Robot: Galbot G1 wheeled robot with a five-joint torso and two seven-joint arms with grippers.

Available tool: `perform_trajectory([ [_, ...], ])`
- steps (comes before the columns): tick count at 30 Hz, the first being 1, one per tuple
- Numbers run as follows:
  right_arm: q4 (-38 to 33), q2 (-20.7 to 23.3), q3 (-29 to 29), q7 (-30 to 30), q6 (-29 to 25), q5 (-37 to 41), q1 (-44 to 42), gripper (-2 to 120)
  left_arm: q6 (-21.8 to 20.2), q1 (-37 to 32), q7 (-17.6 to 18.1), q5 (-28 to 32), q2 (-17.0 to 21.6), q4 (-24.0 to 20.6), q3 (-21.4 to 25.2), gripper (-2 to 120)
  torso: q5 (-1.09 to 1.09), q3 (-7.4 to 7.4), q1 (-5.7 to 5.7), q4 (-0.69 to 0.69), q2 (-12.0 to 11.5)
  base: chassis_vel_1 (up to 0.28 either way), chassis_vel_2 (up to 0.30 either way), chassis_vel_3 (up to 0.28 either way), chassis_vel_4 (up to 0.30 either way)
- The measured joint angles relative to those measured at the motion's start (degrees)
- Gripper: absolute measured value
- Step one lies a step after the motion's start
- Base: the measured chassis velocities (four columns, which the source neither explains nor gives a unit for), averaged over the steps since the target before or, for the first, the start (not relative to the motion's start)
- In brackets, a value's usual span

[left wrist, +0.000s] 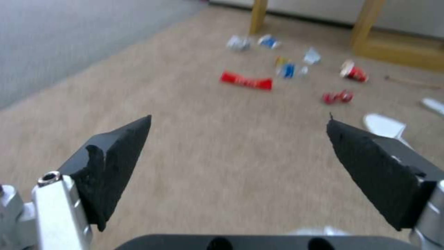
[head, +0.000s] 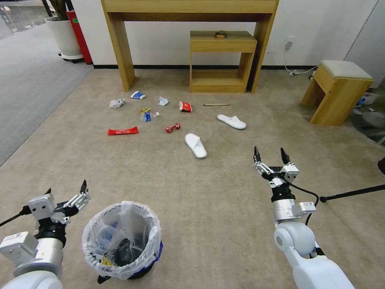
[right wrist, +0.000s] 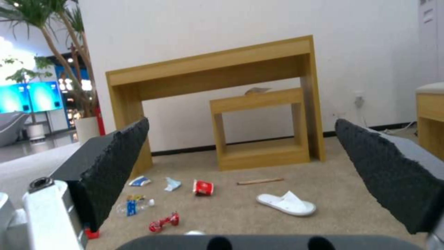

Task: Pick up the trash bin and place the garbage on the floor into it.

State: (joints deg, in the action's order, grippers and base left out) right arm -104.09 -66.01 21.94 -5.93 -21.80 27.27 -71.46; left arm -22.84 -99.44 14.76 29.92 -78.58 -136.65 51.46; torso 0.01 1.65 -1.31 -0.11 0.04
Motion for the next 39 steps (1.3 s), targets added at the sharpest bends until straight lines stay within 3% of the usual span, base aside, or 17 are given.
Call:
perform_trajectory([
  [5,0.22,0.95,-0.64,0.19,-0.25,-0.01,0.05,100,-4.26,-2.53,4.38,3.41,2.21,-0.77,0.22,100,0.0,0.0,0.0,0.0,0.0,0.0,0.0,0.0,0.0],
  [11,0.5,0.93,-1.91,0.27,-0.42,0.01,0.46,100,-11.1,-5.62,11.34,11.55,3.71,-1.39,-0.81,100,0.0,0.0,0.0,-0.01,0.0,0.0,0.0,0.0,0.0],
  [17,0.78,0.95,-3.2,0.32,-0.43,0.0,1.0,100,-12.38,-7.04,13.27,12.94,3.07,-1.39,-1.3,100,0.0,0.0,0.0,0.0,0.0,0.0,0.0,0.0,0.0],
  [22,0.84,1.56,-3.57,0.53,-0.74,0.08,0.69,100,-15.28,-9.3,17.37,17.35,3.8,-1.71,-2.05,100,0.0,0.0,0.0,-0.01,0.0,0.0,0.0,0.0,0.0],
  [29,0.96,1.98,-5.56,0.54,-0.51,0.43,2.3,100,-18.07,-11.88,22.18,21.13,2.6,-6.46,-3.05,100,0.03,0.0,0.0,0.02,0.0,0.0,0.0,0.0,0.0],
  [39,0.32,2.0,-5.69,0.46,-0.16,-0.07,0.74,100,-19.49,-9.31,26.14,28.66,4.93,-5.67,-3.47,100,-0.01,0.0,0.0,-0.01,0.0,0.0,0.0,0.0,0.0],
])
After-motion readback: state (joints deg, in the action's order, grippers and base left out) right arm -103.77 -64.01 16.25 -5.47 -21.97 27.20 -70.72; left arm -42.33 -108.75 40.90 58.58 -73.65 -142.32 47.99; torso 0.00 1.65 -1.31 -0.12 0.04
